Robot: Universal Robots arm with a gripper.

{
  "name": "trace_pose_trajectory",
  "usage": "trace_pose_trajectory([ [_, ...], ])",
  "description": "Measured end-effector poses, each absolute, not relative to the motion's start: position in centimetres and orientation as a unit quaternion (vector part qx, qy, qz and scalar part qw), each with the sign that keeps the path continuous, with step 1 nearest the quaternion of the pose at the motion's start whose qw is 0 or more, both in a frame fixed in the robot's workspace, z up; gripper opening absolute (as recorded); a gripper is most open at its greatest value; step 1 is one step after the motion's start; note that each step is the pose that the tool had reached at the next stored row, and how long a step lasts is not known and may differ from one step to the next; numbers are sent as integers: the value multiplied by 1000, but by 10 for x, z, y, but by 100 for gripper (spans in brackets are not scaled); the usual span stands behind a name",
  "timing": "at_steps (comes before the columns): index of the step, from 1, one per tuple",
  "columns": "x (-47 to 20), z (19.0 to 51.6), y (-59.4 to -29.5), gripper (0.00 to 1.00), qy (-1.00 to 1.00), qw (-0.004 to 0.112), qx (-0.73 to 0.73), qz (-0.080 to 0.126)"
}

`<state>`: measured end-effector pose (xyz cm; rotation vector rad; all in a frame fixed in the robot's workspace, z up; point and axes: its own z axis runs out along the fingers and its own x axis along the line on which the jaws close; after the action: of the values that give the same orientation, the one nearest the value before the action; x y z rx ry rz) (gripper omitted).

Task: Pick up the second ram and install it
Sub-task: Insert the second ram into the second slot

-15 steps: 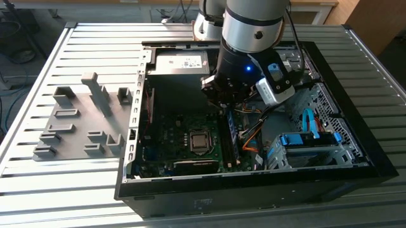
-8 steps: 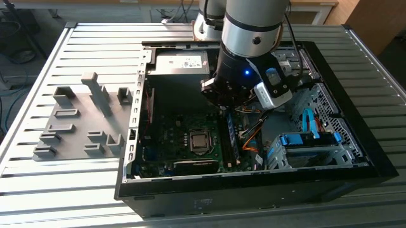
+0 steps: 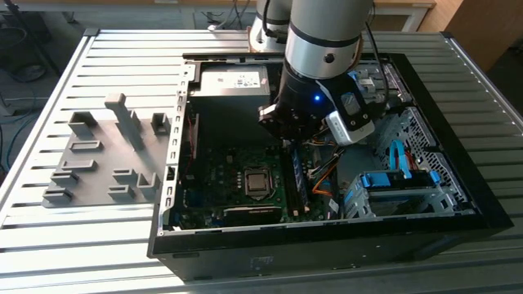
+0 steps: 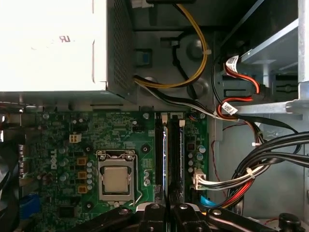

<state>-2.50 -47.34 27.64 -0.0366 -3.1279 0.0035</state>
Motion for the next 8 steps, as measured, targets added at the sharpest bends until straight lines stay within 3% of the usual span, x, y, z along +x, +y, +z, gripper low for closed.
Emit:
trace_pose_trajectory([
  [8,-25,265,-474,14,-1000,7,-12,1],
])
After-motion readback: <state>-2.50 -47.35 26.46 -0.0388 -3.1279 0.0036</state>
